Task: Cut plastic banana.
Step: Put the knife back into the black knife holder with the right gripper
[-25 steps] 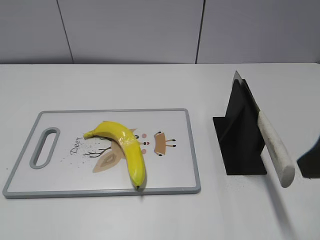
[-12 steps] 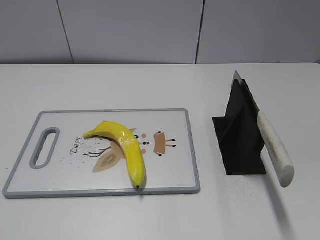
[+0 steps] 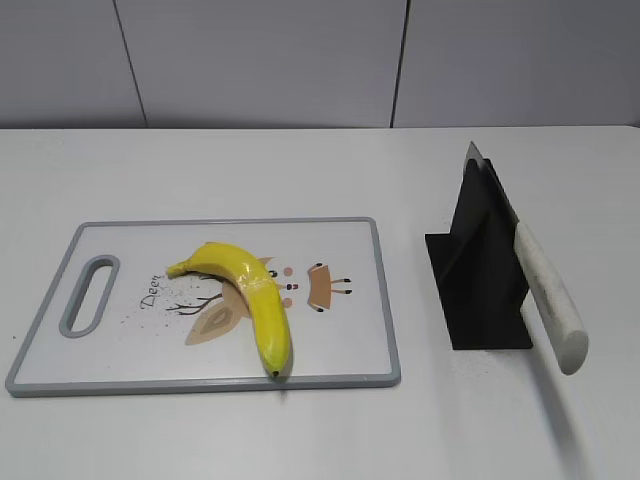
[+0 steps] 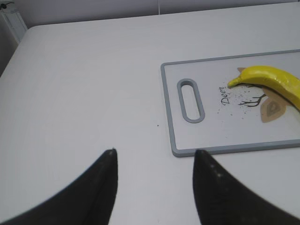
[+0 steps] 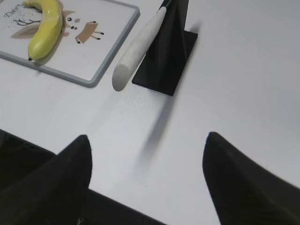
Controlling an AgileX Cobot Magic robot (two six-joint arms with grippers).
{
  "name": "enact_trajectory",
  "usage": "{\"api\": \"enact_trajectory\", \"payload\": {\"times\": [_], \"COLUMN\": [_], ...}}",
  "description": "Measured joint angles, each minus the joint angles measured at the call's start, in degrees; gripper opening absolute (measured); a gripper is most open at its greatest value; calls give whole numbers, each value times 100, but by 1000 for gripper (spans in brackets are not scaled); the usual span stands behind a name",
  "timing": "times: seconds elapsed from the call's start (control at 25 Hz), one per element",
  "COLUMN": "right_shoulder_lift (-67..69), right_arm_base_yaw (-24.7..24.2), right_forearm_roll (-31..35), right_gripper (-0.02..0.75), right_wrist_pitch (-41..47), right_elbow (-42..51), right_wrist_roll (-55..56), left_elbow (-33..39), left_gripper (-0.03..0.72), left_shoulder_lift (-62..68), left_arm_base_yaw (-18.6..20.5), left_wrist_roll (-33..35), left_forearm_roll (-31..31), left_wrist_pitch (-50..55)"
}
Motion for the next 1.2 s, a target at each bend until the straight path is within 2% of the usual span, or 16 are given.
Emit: {"api": "enact_trajectory", "payload": {"times": [0.2,0.56,0.64,0.96,1.2], "right_shoulder_lift": [-512,-563,-563,-563,-563], "right_arm_base_yaw": [0,-106,-377,-1980,-2131], "right_forearm_roll": [-4,26,28,28,33], "right_gripper": [552,505,500,496,496], "right_wrist_pitch": [11,19,19,19,19], "right_elbow": [0,0,0,0,0], "right_wrist_roll": [-18,-23,-23,-23,-25], "left_elbow": [0,0,0,0,0], "left_gripper": [482,470,468,454,439], "left_shoulder_lift": [0,0,0,0,0], "left_arm_base_yaw": [0,0,0,0,0], "left_wrist_roll": [0,0,0,0,0], "left_forearm_roll": [0,-4,-4,-4,-4], "left_wrist_pitch": [0,0,0,0,0]}}
